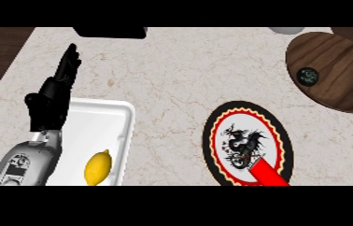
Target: Pick the eggplant from the plate and place it in the bowl
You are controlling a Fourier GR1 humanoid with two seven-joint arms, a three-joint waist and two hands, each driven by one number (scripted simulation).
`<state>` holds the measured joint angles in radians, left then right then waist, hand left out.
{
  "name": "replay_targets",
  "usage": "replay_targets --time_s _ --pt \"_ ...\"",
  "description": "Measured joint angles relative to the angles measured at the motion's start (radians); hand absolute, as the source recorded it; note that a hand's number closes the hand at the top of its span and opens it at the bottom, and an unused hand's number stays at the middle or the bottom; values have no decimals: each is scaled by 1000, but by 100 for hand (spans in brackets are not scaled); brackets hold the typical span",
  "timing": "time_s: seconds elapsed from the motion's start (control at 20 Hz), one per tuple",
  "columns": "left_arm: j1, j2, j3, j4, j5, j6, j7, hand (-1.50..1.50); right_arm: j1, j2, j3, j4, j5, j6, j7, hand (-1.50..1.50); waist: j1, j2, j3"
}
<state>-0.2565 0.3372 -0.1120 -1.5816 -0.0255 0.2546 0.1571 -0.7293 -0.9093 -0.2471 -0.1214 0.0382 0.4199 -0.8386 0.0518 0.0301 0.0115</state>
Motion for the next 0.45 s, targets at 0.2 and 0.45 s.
replay_targets --time_s 0.2,0.45 --pt "6 0 6 4 -5 5 -3 0 48 -10 4 -34 -1 25 -5 -150 -9 -3 0" --pt "14 -6 6 6 -9 7 -8 0 99 -14 4 -70 -11 36 -11 -150 -14 -4 1"
